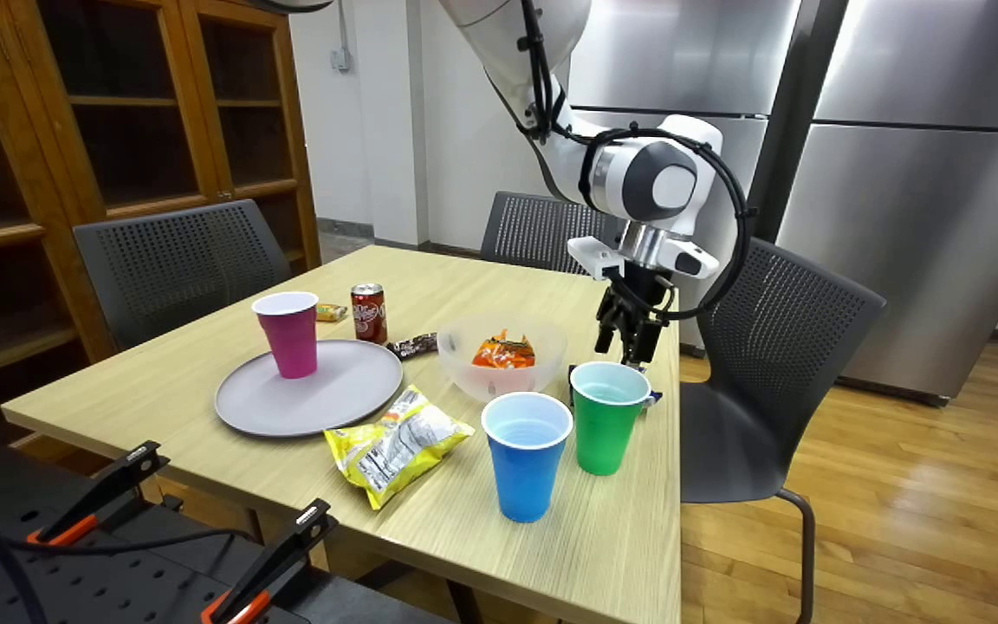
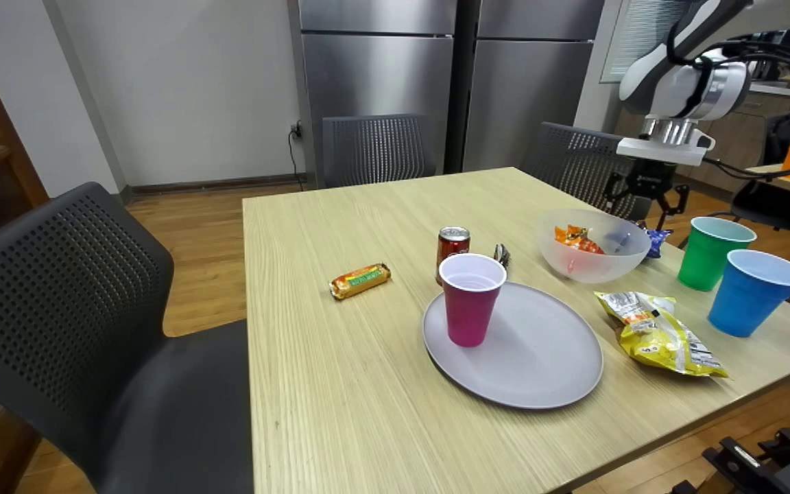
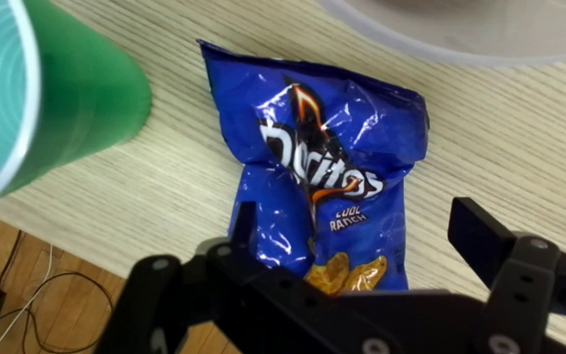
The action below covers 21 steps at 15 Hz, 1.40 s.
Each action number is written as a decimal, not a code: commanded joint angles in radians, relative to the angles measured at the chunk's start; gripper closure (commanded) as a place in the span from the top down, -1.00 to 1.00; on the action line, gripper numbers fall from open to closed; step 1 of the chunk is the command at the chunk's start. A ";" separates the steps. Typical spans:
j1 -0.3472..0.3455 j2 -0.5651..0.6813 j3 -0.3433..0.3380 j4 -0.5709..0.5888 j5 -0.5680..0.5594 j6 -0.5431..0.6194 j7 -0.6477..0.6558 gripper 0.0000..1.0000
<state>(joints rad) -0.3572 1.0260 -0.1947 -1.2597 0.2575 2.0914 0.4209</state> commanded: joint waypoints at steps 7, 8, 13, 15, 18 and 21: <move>-0.002 0.028 -0.002 0.059 0.014 -0.050 0.062 -0.02; -0.002 0.029 -0.003 0.060 0.013 -0.049 0.065 -0.16; 0.003 0.035 -0.007 0.067 0.009 -0.049 0.079 -0.94; 0.004 0.037 -0.007 0.071 0.008 -0.049 0.083 -1.00; 0.005 0.035 -0.007 0.074 0.008 -0.050 0.084 -1.00; 0.002 0.018 -0.003 0.068 0.013 -0.043 0.077 -1.00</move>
<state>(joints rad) -0.3550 1.0436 -0.1949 -1.2257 0.2577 2.0786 0.4773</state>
